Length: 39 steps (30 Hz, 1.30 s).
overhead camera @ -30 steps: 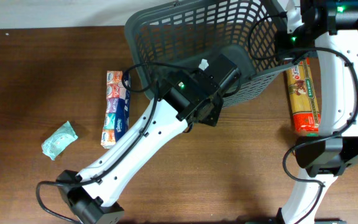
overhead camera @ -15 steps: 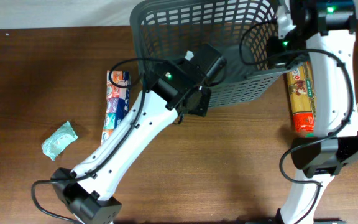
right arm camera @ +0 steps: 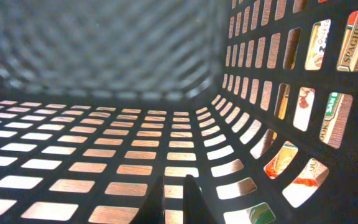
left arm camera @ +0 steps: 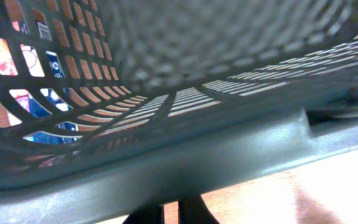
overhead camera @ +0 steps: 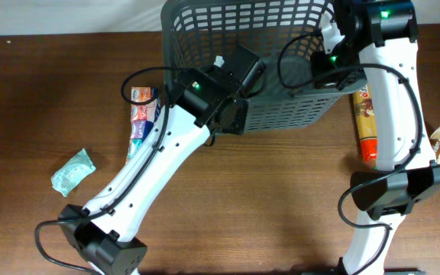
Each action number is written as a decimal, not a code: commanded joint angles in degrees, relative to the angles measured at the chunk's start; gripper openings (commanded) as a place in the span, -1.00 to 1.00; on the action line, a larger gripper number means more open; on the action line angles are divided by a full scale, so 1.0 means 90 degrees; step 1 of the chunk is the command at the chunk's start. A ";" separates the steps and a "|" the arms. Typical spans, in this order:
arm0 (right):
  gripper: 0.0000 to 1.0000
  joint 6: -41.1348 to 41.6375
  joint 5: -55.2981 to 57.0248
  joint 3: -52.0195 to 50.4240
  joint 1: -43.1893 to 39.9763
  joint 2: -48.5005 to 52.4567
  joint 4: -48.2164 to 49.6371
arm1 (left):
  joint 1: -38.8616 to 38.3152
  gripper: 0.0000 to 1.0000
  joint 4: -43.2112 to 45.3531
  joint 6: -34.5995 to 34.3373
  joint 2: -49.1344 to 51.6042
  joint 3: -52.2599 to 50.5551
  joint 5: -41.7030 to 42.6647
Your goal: Pack container
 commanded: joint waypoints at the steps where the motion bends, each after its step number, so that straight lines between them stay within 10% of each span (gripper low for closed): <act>1: -0.93 0.0015 0.0102 -0.0044 0.0034 0.0029 -0.0046 | 0.0158 -0.97 0.0015 -0.0058 0.0024 -0.0015 -0.0236; 39: -0.93 0.0155 -0.0022 -0.0044 0.0036 0.0029 -0.0046 | 0.0350 -0.94 -0.0104 -0.0058 0.0022 -0.0012 -0.0612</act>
